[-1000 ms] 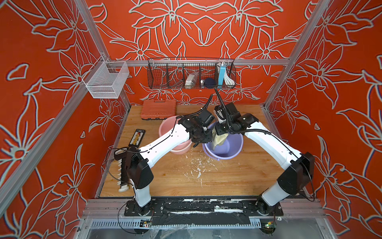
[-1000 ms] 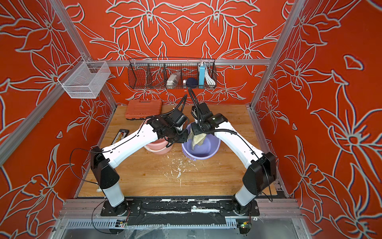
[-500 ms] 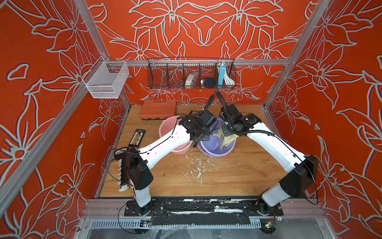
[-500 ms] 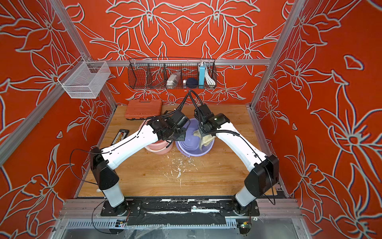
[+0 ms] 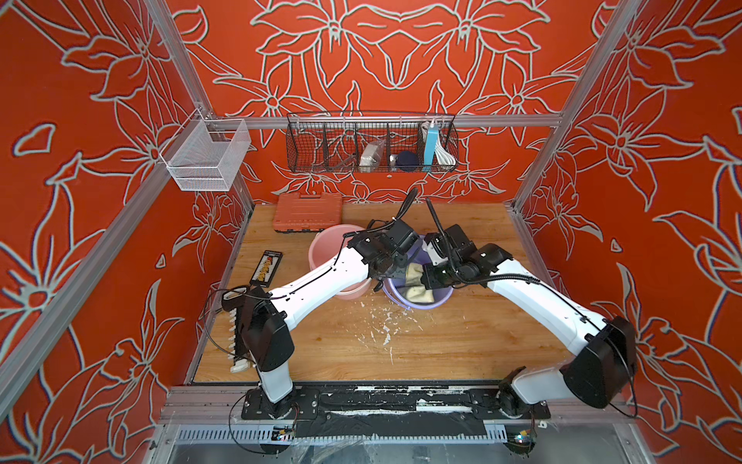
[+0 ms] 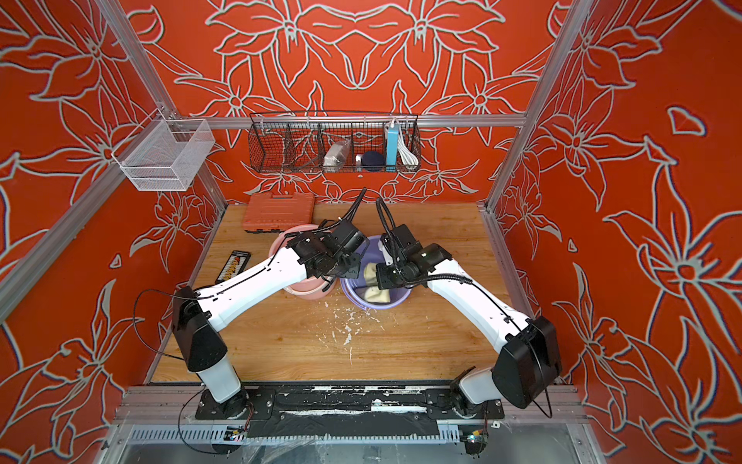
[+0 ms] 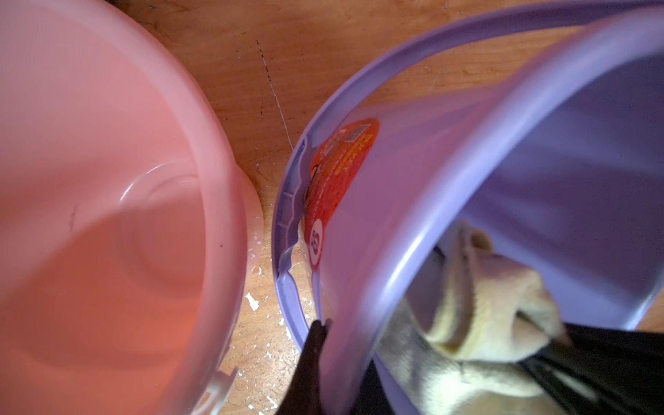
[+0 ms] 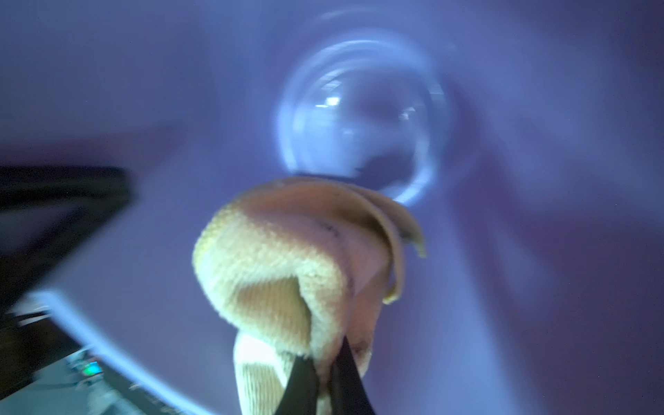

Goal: Wipe the inside of the bucket with a cloth
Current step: Wipe the dirt from the inside of the bucket.

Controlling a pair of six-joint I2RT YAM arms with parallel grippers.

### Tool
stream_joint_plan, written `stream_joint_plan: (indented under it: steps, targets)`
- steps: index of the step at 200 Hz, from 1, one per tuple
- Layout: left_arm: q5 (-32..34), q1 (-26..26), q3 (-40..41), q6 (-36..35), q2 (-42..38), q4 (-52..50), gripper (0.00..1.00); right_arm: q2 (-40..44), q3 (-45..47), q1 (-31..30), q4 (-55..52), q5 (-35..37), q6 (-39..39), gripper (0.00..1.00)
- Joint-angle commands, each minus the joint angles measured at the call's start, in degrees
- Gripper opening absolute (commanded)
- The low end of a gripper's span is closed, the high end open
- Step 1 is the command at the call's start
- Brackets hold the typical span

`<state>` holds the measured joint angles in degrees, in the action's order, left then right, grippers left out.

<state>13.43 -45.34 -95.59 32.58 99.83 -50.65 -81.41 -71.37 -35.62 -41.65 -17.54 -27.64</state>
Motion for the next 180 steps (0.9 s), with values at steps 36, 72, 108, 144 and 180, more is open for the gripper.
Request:
stream_joint_plan:
  steps: [36, 72, 108, 144, 180]
  targets:
    - [-1.65, 0.06, 1.81, 0.66, -4.03, 3.57, 0.0, 1.12, 1.74, -1.14, 9.05, -11.52, -4.16, 0.0]
    - [-2.43, 0.73, 1.88, 0.66, -4.42, 3.19, 0.0, 2.92, 2.43, -1.14, -8.17, 1.68, 3.16, 0.0]
    - [-3.54, 1.22, 1.64, 0.73, -4.6, 2.86, 0.0, 5.5, 1.61, -1.1, -20.36, 16.9, 6.34, 0.0]
    - [-5.08, 1.31, 1.02, -0.1, -4.55, 1.45, 0.0, 2.55, -4.9, -0.95, -26.95, 29.71, 7.59, 0.0]
    - [-9.98, 1.31, 1.69, -1.12, -4.95, 0.8, 0.0, -3.73, -12.0, -0.95, -24.2, 37.15, 8.21, 0.0]
